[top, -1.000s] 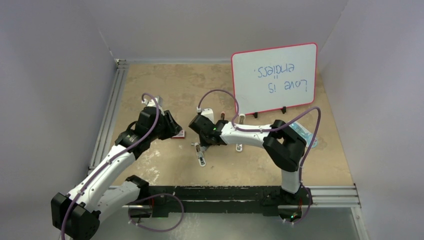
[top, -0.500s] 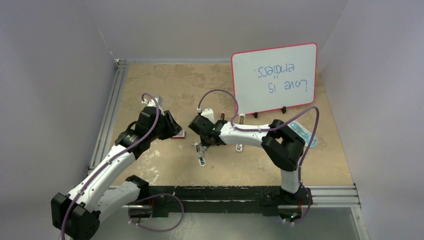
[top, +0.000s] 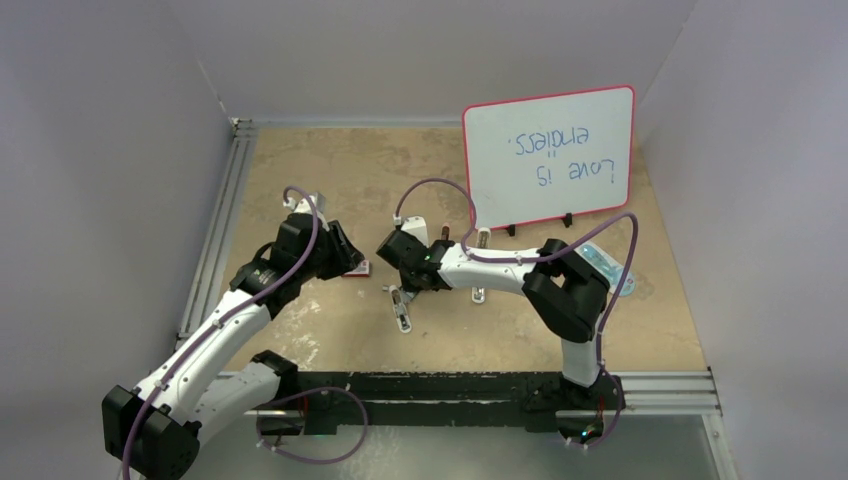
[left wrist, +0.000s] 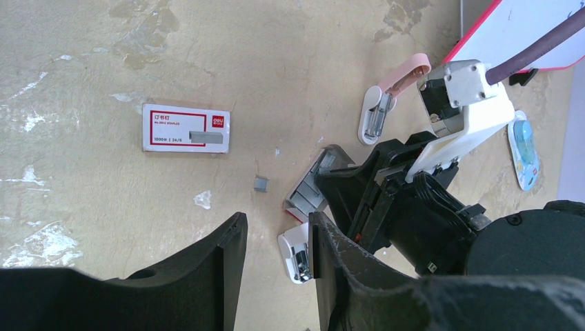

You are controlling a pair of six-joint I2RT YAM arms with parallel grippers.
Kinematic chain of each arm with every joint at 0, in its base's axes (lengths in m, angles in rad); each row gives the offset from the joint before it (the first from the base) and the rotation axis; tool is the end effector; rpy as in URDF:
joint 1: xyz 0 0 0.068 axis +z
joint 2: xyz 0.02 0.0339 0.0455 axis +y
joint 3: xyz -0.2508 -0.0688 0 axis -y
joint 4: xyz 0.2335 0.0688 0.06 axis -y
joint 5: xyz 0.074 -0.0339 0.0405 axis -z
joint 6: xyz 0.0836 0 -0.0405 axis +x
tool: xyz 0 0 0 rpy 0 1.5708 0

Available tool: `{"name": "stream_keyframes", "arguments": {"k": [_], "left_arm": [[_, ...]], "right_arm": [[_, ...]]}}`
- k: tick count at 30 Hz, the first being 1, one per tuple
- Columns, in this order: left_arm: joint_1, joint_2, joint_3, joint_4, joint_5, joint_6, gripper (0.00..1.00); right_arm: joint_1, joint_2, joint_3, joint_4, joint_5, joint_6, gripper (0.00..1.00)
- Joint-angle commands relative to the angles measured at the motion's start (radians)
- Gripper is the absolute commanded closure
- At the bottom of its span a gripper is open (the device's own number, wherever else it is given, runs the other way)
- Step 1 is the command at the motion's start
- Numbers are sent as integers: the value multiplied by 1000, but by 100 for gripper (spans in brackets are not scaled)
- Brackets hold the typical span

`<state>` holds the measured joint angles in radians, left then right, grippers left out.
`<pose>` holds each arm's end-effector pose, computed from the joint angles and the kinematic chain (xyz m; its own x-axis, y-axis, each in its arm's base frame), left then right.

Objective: Load the staples into the stapler
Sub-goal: Pick up the staple from the staple box.

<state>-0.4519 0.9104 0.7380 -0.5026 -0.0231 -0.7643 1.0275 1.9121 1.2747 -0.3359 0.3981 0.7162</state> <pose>0.2073 -0.0985 0.2322 -0.6967 -0.4309 -0.5736 -0.0856 0.8438 -0.5299 0.2409 0.3362 0.1342 -0.7664 -0.0984 -0.6348 -0.2296 0.9649 0.1276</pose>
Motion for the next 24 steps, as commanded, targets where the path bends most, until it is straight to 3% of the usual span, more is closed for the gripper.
{"name": "stream_keyframes", "arguments": {"k": [1, 15, 24], "left_arm": [[0, -2, -3, 33, -3, 20, 62], [0, -2, -5, 36, 3, 20, 62], [1, -2, -16, 54, 45, 11, 62]], "right_arm": [[3, -23, 23, -15, -1, 22, 85], [3, -162, -20, -2, -28, 54, 83], [3, -305, -233, 15, -105, 101, 83]]}}
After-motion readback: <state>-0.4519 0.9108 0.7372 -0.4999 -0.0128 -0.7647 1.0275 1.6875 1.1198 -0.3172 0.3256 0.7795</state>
